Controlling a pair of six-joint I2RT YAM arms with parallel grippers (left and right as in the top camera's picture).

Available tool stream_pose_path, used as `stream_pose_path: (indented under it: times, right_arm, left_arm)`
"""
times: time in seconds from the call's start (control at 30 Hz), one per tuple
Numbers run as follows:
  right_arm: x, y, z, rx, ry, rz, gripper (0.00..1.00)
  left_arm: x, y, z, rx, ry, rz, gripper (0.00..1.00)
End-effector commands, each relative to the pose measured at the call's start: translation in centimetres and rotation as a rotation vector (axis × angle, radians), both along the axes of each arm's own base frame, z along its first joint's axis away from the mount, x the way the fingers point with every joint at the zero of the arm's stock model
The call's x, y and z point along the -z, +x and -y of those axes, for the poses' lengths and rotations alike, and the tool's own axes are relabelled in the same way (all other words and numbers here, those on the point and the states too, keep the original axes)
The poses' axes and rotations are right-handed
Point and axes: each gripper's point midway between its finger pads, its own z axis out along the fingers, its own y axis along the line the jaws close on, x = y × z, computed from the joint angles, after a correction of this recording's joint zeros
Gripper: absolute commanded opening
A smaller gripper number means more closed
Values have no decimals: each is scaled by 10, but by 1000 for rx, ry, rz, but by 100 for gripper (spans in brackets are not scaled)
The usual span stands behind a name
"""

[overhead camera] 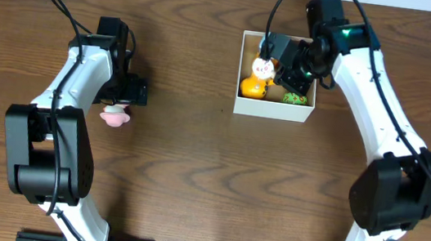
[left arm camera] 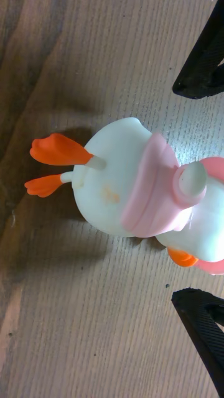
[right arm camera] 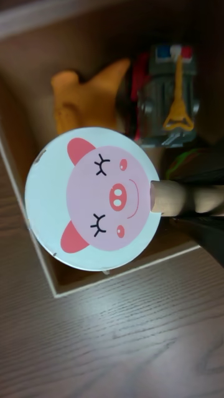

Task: Pack container
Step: 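Carry the pig-face toy into the box and release it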

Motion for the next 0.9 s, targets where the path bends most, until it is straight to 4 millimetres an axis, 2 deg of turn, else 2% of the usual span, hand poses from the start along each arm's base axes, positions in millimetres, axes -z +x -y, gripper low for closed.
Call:
stream_pose_path:
  times: [0.0,0.17,0.4,0.87]
  right_arm:
    - [12,3,8,1,-9,-21,1]
    - [21,13,29,45,-74,-7,1]
    - [21,24,54,102,-81,5,1]
    - [23,22,51,95,-72,-8,1]
  left_arm:
    - [3,-3,-2,11,6,-16,98]
    - [3,-3,-2,11,6,-16,98]
    - [3,-3,-2,11,6,-16,98]
    - [4,-3,-2,11,6,-16,98]
